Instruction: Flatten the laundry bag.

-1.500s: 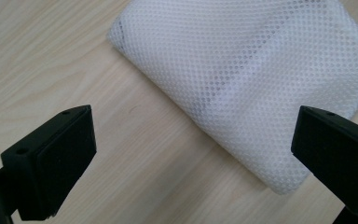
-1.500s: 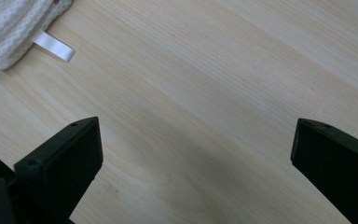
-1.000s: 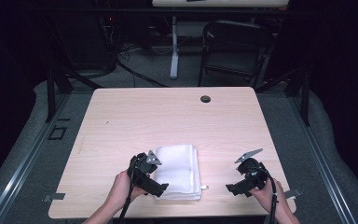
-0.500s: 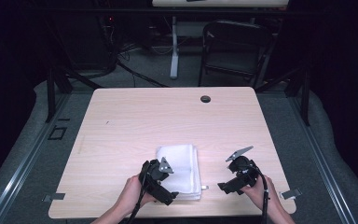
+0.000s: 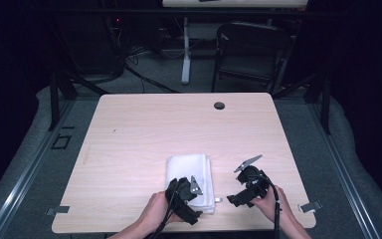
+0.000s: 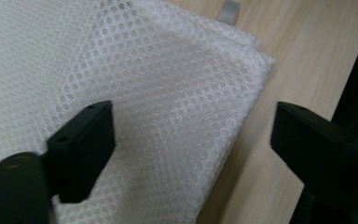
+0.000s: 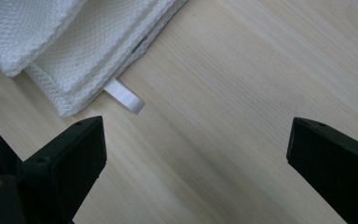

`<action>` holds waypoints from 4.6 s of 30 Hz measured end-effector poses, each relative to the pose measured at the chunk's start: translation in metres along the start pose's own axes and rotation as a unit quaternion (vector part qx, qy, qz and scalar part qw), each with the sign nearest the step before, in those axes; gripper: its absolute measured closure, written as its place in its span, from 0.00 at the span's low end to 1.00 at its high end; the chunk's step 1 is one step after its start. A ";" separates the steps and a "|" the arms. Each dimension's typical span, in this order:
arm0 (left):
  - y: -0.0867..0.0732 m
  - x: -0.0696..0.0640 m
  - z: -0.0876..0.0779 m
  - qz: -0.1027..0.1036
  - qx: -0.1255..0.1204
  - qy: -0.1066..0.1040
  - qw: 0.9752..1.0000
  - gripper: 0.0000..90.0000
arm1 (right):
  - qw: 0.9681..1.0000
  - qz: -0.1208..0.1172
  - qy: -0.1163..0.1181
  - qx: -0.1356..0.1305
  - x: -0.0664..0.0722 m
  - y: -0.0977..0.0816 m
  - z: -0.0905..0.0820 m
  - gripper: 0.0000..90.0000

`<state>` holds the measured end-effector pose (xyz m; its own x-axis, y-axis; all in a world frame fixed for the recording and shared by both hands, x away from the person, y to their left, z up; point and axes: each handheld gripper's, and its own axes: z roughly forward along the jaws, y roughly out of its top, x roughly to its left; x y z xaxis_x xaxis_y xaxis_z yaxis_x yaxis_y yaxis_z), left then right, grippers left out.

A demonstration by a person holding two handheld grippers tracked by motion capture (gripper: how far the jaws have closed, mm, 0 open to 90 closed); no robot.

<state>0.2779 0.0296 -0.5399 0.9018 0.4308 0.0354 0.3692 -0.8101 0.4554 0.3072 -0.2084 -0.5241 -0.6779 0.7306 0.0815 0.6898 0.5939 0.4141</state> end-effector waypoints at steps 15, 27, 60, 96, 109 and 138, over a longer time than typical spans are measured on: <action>-0.008 0.008 0.006 0.005 -0.007 -0.028 1.000 0.72 | 1.000 0.003 0.014 -0.010 0.008 0.003 0.004 0.21; -0.012 0.014 -0.003 -0.017 -0.046 -0.053 0.997 0.97 | 0.999 -0.024 0.038 -0.020 0.023 0.020 0.009 0.81; -0.019 0.015 -0.028 -0.035 -0.116 -0.025 0.992 0.99 | 0.998 -0.040 0.051 -0.012 0.040 0.034 0.040 1.00; -0.041 0.032 -0.064 -0.072 -0.164 0.008 0.984 0.99 | 0.998 -0.035 0.054 0.001 0.044 0.033 0.049 1.00; -0.052 0.036 -0.075 -0.090 -0.179 0.025 0.979 0.99 | 0.998 -0.036 0.051 0.007 0.045 0.032 0.049 1.00; -0.071 0.038 -0.089 -0.110 -0.182 0.043 0.976 0.99 | 0.998 -0.034 0.035 0.029 0.037 0.031 0.044 1.00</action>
<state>0.2660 0.1392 -0.4920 0.7821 0.6223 -0.0309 0.4327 -0.5068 0.7456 0.3151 -0.1478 -0.5483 -0.7378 0.6646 0.1186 0.6544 0.6610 0.3671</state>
